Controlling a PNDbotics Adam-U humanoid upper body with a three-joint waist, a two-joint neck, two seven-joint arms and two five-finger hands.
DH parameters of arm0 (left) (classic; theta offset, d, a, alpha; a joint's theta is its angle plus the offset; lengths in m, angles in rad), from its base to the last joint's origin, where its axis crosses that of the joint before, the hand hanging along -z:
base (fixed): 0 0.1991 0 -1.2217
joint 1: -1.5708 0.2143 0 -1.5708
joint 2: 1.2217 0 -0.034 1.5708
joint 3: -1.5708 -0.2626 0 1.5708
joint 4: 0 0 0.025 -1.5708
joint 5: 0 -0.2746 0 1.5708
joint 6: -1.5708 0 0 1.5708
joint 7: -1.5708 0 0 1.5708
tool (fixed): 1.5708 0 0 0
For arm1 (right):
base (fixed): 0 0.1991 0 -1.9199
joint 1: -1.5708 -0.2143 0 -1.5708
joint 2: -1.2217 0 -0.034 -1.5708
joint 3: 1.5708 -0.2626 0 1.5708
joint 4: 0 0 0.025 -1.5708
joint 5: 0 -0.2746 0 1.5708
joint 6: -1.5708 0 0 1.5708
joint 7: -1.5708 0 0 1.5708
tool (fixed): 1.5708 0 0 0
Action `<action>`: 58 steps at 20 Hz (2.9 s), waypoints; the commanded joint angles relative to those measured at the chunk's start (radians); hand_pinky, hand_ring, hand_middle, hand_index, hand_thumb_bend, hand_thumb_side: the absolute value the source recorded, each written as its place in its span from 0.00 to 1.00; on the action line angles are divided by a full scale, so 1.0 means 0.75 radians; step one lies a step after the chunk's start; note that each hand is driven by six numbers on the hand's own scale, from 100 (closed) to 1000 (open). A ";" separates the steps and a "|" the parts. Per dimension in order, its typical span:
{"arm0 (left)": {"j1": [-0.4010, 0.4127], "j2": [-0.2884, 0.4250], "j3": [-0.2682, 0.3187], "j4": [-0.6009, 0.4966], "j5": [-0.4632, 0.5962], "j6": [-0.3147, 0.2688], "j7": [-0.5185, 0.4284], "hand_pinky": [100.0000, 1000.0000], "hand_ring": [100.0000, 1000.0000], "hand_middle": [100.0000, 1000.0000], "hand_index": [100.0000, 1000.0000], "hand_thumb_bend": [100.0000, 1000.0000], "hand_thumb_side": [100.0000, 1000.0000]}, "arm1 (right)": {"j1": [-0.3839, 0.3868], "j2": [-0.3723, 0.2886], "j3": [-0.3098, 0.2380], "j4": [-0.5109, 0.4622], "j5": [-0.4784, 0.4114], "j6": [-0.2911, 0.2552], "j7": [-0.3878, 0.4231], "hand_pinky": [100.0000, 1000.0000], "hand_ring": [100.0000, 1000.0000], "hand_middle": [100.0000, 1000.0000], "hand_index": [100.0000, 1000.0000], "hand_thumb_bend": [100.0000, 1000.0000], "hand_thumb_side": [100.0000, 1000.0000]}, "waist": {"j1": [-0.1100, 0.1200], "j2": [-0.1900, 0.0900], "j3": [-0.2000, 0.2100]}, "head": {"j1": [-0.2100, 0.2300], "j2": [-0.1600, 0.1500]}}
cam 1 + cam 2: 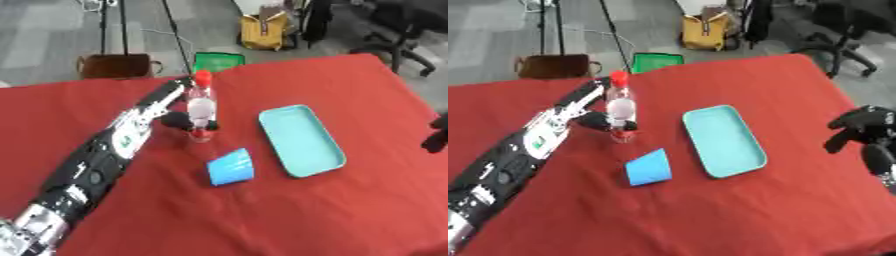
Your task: Pick up objects on the table and place them in the box.
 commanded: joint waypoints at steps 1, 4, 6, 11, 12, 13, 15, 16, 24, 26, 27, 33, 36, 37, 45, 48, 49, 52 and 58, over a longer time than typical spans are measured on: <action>-0.041 0.000 -0.011 -0.017 0.009 -0.036 -0.020 0.67 0.91 0.82 0.90 0.97 0.53 | -0.024 -0.014 -0.003 -0.009 -0.008 -0.208 0.212 0.57 0.51 0.65 0.74 0.10 0.43 | 0.000 -0.017 -0.004 | 0.007 -0.016; -0.046 -0.013 -0.019 -0.022 0.027 -0.057 -0.044 0.66 0.89 0.80 0.88 0.92 0.50 | -0.024 -0.013 -0.002 -0.011 -0.007 -0.205 0.212 0.57 0.51 0.65 0.74 0.10 0.43 | 0.003 -0.019 -0.006 | 0.007 -0.018; -0.050 -0.022 -0.022 -0.025 0.036 -0.059 -0.046 0.64 0.87 0.76 0.84 0.84 0.47 | -0.022 -0.012 -0.002 -0.011 -0.006 -0.203 0.212 0.57 0.51 0.65 0.74 0.10 0.43 | 0.004 -0.022 -0.009 | 0.007 -0.020; -0.051 -0.038 -0.009 -0.033 0.083 -0.009 0.020 0.52 0.76 0.57 0.66 0.33 0.31 | -0.019 -0.011 -0.004 -0.011 -0.007 -0.201 0.212 0.57 0.51 0.65 0.74 0.10 0.43 | 0.003 -0.029 -0.012 | 0.005 -0.027; -0.050 -0.038 -0.008 -0.038 0.094 0.003 0.039 0.52 0.76 0.57 0.66 0.33 0.31 | -0.019 -0.011 -0.004 -0.011 -0.007 -0.201 0.212 0.57 0.51 0.65 0.74 0.10 0.43 | 0.003 -0.030 -0.012 | 0.005 -0.028; -0.049 -0.038 -0.010 -0.042 0.103 0.013 0.059 0.51 0.74 0.54 0.63 0.28 0.23 | -0.018 -0.012 -0.005 -0.010 -0.007 -0.200 0.212 0.57 0.51 0.65 0.74 0.10 0.43 | 0.003 -0.031 -0.012 | 0.005 -0.029; -0.046 -0.038 -0.015 -0.047 0.114 0.027 0.097 0.50 0.73 0.52 0.61 0.24 0.19 | -0.018 -0.012 -0.005 -0.010 -0.007 -0.200 0.212 0.57 0.51 0.65 0.74 0.10 0.43 | 0.004 -0.032 -0.011 | 0.005 -0.031; -0.045 -0.038 -0.018 -0.048 0.117 0.032 0.112 0.50 0.73 0.52 0.61 0.24 0.19 | -0.018 -0.012 -0.004 -0.010 -0.007 -0.199 0.212 0.57 0.51 0.65 0.74 0.10 0.43 | 0.005 -0.032 -0.011 | 0.005 -0.031; -0.051 -0.044 -0.026 -0.049 0.191 0.063 0.170 0.45 0.67 0.44 0.52 0.00 0.15 | -0.018 -0.010 -0.004 -0.010 -0.008 -0.200 0.212 0.57 0.51 0.65 0.74 0.10 0.43 | 0.000 -0.033 -0.011 | 0.005 -0.032; -0.059 -0.044 -0.047 -0.066 0.226 0.048 0.148 0.46 0.68 0.44 0.52 0.00 0.19 | -0.019 -0.008 -0.002 -0.011 -0.010 -0.200 0.212 0.57 0.51 0.65 0.74 0.10 0.43 | 0.001 -0.035 -0.018 | 0.011 -0.031; -0.060 -0.041 -0.056 -0.072 0.244 0.038 0.133 0.47 0.69 0.45 0.53 0.00 0.23 | -0.019 -0.008 -0.002 -0.012 -0.010 -0.200 0.212 0.57 0.51 0.65 0.74 0.09 0.43 | 0.001 -0.035 -0.020 | 0.012 -0.031; -0.086 -0.033 -0.150 -0.125 0.360 -0.056 0.018 0.49 0.71 0.47 0.55 0.00 0.27 | -0.020 0.001 0.008 -0.023 -0.021 -0.193 0.212 0.57 0.51 0.65 0.74 0.09 0.43 | 0.010 -0.045 -0.068 | 0.033 -0.030; -0.102 -0.020 -0.171 -0.130 0.380 -0.089 -0.043 0.50 0.72 0.47 0.56 0.00 0.27 | -0.021 0.008 0.014 -0.032 -0.025 -0.185 0.212 0.57 0.51 0.65 0.74 0.09 0.43 | 0.016 -0.048 -0.096 | 0.050 -0.033; -0.105 -0.018 -0.167 -0.130 0.381 -0.094 -0.064 0.50 0.72 0.47 0.56 0.00 0.27 | -0.021 0.009 0.015 -0.034 -0.026 -0.182 0.212 0.57 0.51 0.65 0.74 0.09 0.43 | 0.017 -0.049 -0.100 | 0.052 -0.033; -0.139 -0.013 -0.161 -0.130 0.274 -0.167 -0.228 0.56 0.75 0.52 0.61 0.00 0.24 | -0.039 0.043 0.034 -0.065 -0.042 -0.156 0.212 0.57 0.51 0.65 0.74 0.09 0.43 | 0.040 -0.041 -0.187 | 0.123 -0.038; -0.157 0.005 -0.157 -0.160 0.216 -0.196 -0.289 0.60 0.75 0.54 0.64 0.10 0.15 | -0.044 0.050 0.043 -0.080 -0.044 -0.141 0.212 0.57 0.50 0.65 0.74 0.09 0.43 | 0.061 -0.039 -0.208 | 0.152 -0.040; -0.161 0.011 -0.148 -0.172 0.196 -0.199 -0.310 0.60 0.75 0.54 0.64 0.10 0.15 | -0.044 0.052 0.044 -0.084 -0.044 -0.136 0.212 0.57 0.50 0.65 0.74 0.09 0.43 | 0.066 -0.038 -0.212 | 0.158 -0.041; -0.165 0.031 -0.130 -0.205 0.133 -0.203 -0.350 0.66 0.74 0.55 0.67 0.24 0.11 | -0.045 0.053 0.049 -0.096 -0.044 -0.123 0.212 0.57 0.50 0.65 0.74 0.09 0.43 | 0.082 -0.038 -0.220 | 0.174 -0.041; -0.166 0.054 -0.131 -0.249 0.003 -0.183 -0.355 0.70 0.75 0.57 0.71 0.36 0.12 | -0.044 0.053 0.056 -0.114 -0.046 -0.105 0.212 0.56 0.50 0.65 0.74 0.08 0.43 | 0.101 -0.040 -0.236 | 0.190 -0.044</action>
